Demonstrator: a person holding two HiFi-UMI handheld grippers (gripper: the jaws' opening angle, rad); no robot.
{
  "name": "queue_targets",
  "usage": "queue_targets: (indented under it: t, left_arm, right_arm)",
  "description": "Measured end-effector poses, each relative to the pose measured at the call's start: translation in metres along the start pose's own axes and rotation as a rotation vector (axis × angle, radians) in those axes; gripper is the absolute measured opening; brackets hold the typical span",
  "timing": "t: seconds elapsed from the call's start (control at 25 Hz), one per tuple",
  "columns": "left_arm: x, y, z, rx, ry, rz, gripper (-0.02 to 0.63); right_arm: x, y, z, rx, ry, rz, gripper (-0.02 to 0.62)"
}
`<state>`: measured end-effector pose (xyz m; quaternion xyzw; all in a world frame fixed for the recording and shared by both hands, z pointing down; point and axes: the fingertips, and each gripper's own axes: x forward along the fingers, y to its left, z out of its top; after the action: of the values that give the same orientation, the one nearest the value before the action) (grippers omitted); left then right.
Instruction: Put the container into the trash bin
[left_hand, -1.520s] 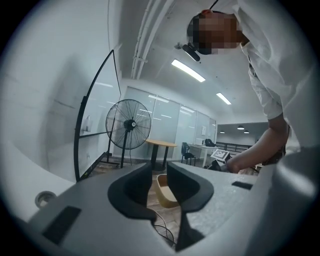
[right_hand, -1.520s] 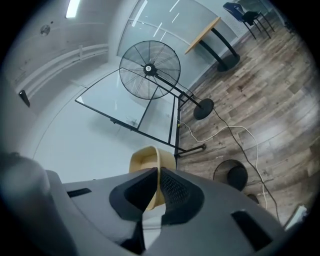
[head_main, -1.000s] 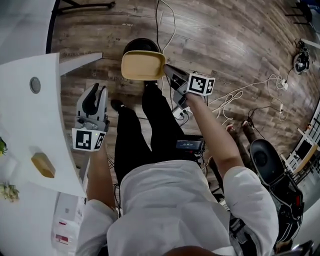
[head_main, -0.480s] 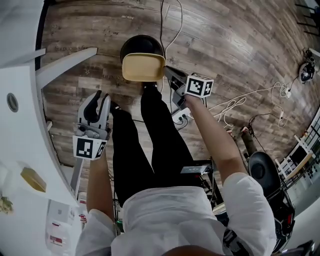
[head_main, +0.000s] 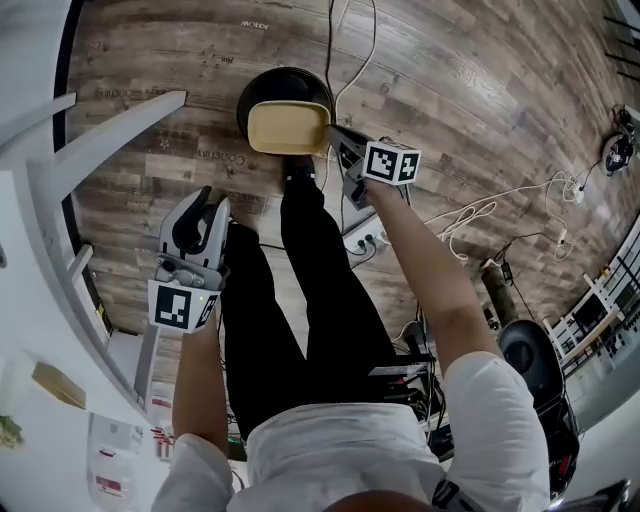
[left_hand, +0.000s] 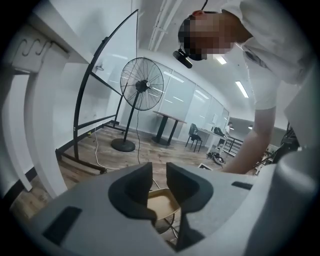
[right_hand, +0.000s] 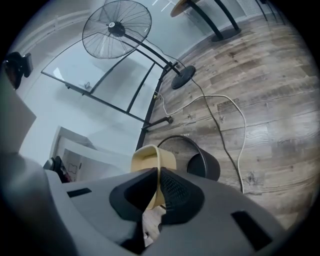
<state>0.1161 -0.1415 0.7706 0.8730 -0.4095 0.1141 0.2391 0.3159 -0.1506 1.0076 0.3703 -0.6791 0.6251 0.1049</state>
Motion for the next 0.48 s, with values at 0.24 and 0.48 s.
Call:
queue_targets:
  t: [0.24,0.48]
  left_arm:
    - [0.003,0.008,-0.02,-0.027,0.003,0.001,0.092]
    - [-0.002,0.017,-0.038,-0.04,0.019,0.004,0.092]
  right_arm:
    - [0.028,-0.029,-0.005,0.022,-0.015,-0.046,0.041]
    - [0.046,-0.039,-0.013,0.014,-0.01,-0.072,0.041]
